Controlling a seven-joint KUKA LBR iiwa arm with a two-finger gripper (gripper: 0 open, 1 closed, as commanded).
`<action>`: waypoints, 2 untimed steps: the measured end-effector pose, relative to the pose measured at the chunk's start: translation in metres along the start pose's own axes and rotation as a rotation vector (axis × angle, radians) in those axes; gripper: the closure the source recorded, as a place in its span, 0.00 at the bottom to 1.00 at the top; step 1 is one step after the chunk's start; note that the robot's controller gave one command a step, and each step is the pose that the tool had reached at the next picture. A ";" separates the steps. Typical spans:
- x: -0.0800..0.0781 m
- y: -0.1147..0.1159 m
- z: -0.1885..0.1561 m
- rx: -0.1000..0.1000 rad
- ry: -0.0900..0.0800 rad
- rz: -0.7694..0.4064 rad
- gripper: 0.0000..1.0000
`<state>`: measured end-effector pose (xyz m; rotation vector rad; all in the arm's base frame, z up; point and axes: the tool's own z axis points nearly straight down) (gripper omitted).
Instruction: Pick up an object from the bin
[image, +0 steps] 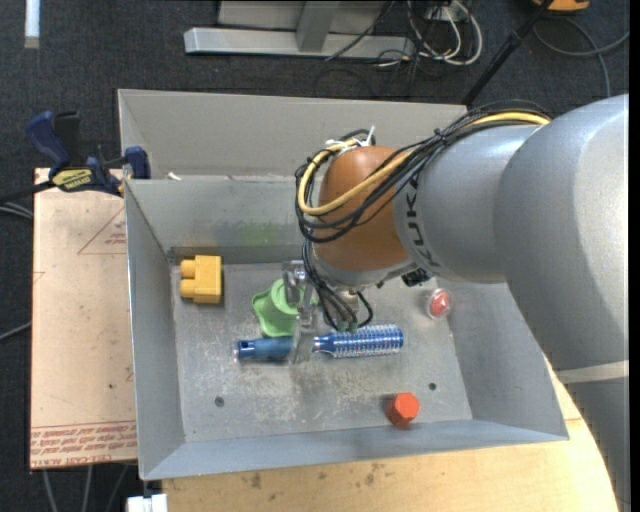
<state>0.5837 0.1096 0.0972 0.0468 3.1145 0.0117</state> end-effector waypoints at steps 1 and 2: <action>-0.001 0.002 0.001 -0.001 -0.004 0.147 0.00; -0.006 0.004 -0.007 -0.007 -0.021 0.148 1.00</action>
Offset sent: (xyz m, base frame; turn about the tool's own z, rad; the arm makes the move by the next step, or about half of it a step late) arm -0.0086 0.0207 -0.0272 0.3647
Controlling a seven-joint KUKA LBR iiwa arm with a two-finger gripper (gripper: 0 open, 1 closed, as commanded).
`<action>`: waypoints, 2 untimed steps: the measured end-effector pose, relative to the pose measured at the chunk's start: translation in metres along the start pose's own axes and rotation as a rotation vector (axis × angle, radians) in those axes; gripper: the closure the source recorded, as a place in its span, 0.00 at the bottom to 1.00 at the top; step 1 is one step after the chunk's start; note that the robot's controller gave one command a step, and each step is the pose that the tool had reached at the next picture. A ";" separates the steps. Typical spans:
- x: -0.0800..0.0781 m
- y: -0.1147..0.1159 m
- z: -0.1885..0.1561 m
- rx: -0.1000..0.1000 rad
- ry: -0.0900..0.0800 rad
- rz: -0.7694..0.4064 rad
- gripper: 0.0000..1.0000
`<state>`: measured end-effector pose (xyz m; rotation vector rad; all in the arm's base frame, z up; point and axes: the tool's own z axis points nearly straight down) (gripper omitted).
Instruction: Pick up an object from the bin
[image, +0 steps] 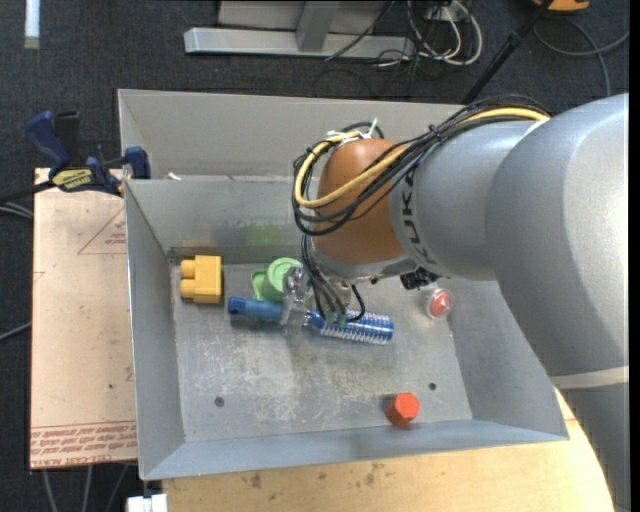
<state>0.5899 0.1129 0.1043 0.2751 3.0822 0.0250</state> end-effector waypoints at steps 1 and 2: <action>0.000 0.000 0.000 0.000 -0.001 0.000 1.00; 0.000 0.000 0.000 0.000 -0.001 0.000 1.00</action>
Offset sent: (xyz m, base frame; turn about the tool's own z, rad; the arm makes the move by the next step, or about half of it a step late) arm -0.0305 -0.0180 0.0971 0.0060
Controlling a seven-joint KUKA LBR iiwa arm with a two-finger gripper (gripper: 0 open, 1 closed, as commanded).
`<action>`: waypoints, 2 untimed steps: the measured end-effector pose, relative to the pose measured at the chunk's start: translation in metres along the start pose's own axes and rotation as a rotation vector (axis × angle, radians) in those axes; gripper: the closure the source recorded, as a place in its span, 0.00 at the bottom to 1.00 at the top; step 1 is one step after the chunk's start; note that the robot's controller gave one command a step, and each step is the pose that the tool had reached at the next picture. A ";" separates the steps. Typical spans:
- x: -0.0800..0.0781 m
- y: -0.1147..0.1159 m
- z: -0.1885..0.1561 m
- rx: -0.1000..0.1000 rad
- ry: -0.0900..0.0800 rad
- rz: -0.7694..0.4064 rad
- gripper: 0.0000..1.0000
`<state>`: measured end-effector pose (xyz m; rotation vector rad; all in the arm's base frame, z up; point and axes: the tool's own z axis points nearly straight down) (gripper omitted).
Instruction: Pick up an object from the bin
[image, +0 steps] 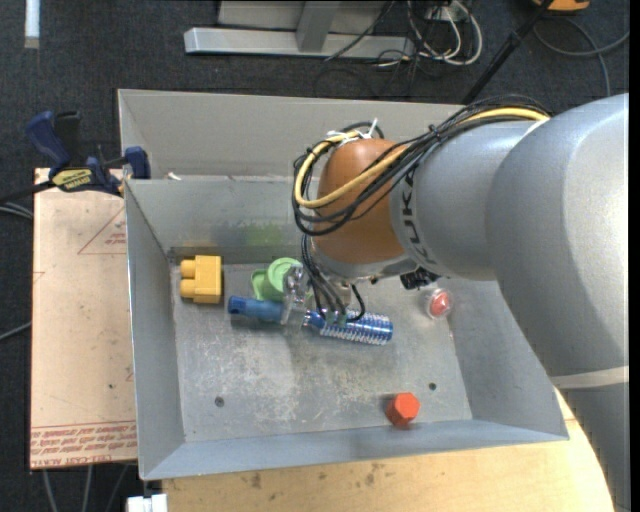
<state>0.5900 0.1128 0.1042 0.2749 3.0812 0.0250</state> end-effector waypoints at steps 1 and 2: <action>0.008 0.010 -0.127 0.015 0.035 -0.014 1.00; 0.010 0.008 -0.122 0.019 0.044 -0.012 0.00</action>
Offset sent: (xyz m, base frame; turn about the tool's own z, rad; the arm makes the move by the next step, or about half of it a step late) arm -0.0149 0.0076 0.1217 -0.0096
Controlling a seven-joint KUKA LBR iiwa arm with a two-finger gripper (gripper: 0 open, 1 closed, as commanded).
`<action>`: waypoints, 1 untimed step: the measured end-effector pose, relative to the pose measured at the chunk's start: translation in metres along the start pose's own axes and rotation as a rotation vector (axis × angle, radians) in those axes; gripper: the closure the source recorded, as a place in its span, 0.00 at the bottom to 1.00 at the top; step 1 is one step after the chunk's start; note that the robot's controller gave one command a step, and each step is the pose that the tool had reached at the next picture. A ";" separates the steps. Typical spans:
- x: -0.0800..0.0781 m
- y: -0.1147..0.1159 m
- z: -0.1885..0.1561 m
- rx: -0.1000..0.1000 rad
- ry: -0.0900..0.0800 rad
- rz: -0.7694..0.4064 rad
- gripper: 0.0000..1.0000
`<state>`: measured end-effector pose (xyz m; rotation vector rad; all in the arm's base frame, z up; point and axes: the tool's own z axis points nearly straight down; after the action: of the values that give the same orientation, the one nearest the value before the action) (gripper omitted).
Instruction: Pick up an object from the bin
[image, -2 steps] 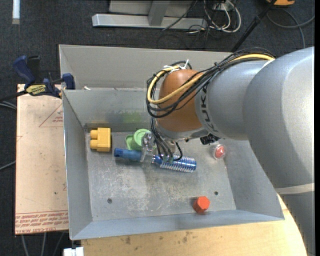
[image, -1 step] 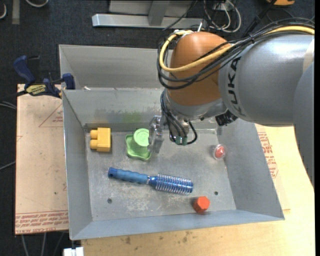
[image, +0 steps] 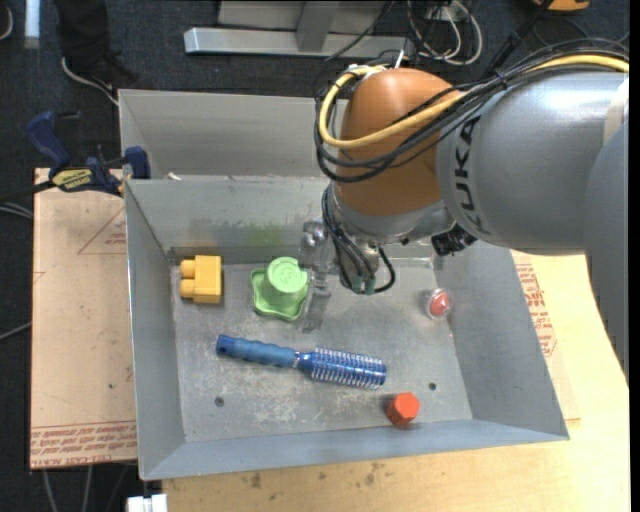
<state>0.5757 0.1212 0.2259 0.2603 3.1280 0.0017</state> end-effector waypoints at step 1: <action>0.000 0.000 0.000 0.000 0.000 0.000 1.00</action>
Offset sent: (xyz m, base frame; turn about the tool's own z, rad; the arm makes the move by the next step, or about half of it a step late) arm 0.0000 0.0000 0.0000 0.0000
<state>0.5757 0.1212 0.2258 0.2602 3.1281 0.0015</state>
